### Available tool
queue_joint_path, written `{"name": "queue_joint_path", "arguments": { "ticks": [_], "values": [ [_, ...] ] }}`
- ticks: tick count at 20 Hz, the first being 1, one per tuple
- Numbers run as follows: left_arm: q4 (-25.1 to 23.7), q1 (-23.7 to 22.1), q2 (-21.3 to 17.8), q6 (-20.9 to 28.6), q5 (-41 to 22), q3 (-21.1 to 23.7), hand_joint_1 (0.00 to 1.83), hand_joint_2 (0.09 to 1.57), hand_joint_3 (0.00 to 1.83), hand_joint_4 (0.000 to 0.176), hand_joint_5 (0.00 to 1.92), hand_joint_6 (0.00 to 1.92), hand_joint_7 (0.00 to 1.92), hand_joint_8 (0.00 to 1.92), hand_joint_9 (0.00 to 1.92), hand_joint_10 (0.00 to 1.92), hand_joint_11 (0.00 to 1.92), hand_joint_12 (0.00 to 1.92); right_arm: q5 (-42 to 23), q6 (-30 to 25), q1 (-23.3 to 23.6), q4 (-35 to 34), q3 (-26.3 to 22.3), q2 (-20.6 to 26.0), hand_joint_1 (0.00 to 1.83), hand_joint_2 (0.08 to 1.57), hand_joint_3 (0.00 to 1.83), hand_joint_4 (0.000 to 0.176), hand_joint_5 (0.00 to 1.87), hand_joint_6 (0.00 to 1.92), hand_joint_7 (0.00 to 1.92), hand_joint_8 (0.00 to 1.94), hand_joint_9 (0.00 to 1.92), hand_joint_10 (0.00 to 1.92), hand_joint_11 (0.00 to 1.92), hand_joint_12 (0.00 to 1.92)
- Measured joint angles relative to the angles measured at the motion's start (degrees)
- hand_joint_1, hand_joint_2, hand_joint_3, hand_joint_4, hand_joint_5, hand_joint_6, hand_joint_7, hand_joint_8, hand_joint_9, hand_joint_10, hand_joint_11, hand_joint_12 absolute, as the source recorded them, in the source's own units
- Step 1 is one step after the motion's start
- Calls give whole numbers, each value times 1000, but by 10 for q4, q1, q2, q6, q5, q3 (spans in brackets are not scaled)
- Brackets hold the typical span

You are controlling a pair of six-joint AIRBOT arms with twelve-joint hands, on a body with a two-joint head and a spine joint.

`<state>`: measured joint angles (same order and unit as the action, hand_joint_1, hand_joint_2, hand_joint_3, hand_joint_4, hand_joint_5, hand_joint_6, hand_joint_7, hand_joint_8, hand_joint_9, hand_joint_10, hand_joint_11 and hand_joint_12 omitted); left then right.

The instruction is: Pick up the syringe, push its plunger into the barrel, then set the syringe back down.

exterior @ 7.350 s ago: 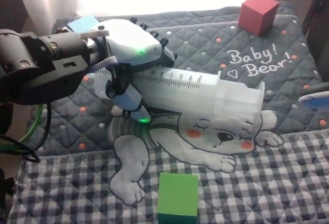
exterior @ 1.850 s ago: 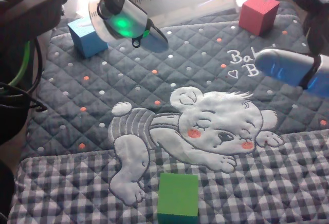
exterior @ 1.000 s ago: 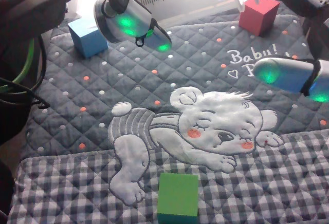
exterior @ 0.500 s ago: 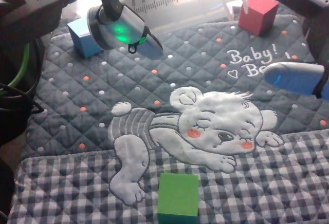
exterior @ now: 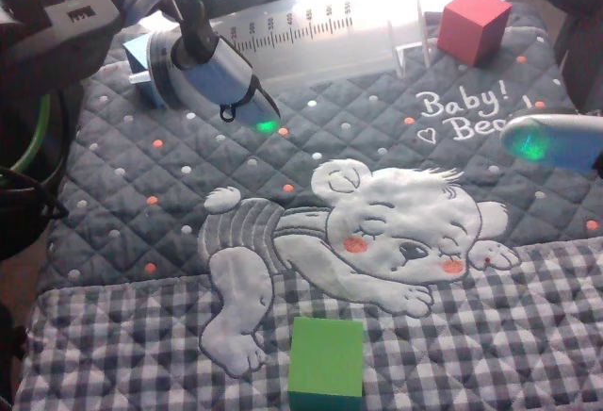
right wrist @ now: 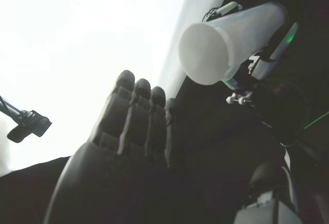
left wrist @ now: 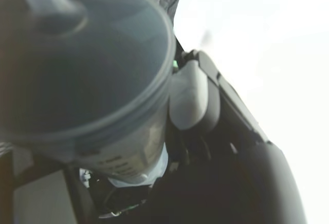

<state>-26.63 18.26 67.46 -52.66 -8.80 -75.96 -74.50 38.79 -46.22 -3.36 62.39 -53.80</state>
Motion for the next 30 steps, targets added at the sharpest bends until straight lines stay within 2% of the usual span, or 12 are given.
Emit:
{"name": "queue_joint_path", "arguments": {
  "ticks": [2, 5, 7, 11, 16, 17, 20, 21, 26, 28, 30],
  "values": [
    [-4, 9, 0, 0, 1, 3, 1614, 1088, 0, 168, 1034, 1921, 1308, 1921, 1437, 1921, 1514, 1921, 0, 0, 3, -3, 0, 0, 237, 854, 0, 0, 219, 5, 249, 5, 242, 9, 176, 10],
    [-15, 16, 2, 0, 10, 10, 1556, 1100, 0, 175, 1053, 1921, 1303, 1921, 1426, 1921, 1487, 1921, 0, 3, 4, -2, 0, 0, 120, 856, 0, 0, 223, 4, 267, 9, 275, 17, 213, 25],
    [-18, 24, 2, 0, 9, 10, 1602, 1075, 0, 174, 1063, 1921, 1297, 1921, 1425, 1921, 1490, 1921, 3, 3, 9, 0, 0, 3, 103, 881, 7, 0, 226, 4, 266, 6, 266, 10, 190, 15],
    [-20, 44, 10, 0, 17, 12, 1502, 1096, 0, 176, 993, 1921, 1202, 1921, 1254, 1921, 1294, 1921, 0, 4, 11, -2, 0, 7, 113, 874, 0, 0, 239, 7, 269, 5, 266, 6, 178, 10],
    [-31, 55, 12, 0, 22, 17, 1467, 1096, 0, 176, 976, 1921, 1184, 1921, 1292, 1921, 1362, 1921, 0, 5, 11, -1, -2, 7, 132, 892, 3, 0, 216, 0, 243, 0, 243, 2, 175, 8],
    [-33, 57, 15, 0, 27, 17, 1497, 1062, 0, 173, 1005, 1921, 1227, 1921, 1327, 1921, 1354, 1921, 0, 5, 11, -2, -2, 7, 160, 870, 0, 0, 215, 0, 246, 1, 248, 3, 180, 10],
    [-34, 64, 19, 0, 28, 18, 1526, 1088, 0, 176, 1028, 1921, 1270, 1921, 1390, 1921, 1435, 1921, 0, 5, 11, 0, -2, 5, 142, 879, 0, 0, 210, 3, 251, 5, 258, 6, 189, 13],
    [-34, 64, 21, 0, 28, 17, 1483, 1087, 0, 176, 1036, 1921, 1263, 1921, 1369, 1921, 1406, 1921, 0, 5, 11, -2, -2, 5, 166, 870, 0, 0, 200, 0, 241, 0, 249, 2, 177, 8],
    [-37, 73, 24, 0, 35, 18, 1555, 1076, 0, 175, 1116, 1921, 1290, 1921, 1379, 1921, 1432, 1921, 0, 5, 11, -1, -2, 5, 140, 897, 8, 0, 203, 0, 239, 0, 254, 1, 194, 15],
    [-37, 73, 24, 0, 34, 18, 1522, 1086, 0, 176, 1078, 1921, 1214, 1921, 1302, 1921, 1344, 1921, 0, 5, 11, -1, -2, 5, 154, 922, 14, 0, 193, 0, 225, 0, 237, 0, 170, 4],
    [-38, 73, 24, 0, 35, 20, 1355, 1133, 1, 176, 1046, 1921, 1127, 1921, 1209, 1921, 1195, 1921, 0, 5, 11, -1, -2, 5, 172, 909, 6, 0, 208, 6, 251, 10, 264, 11, 198, 16]
  ]
}}
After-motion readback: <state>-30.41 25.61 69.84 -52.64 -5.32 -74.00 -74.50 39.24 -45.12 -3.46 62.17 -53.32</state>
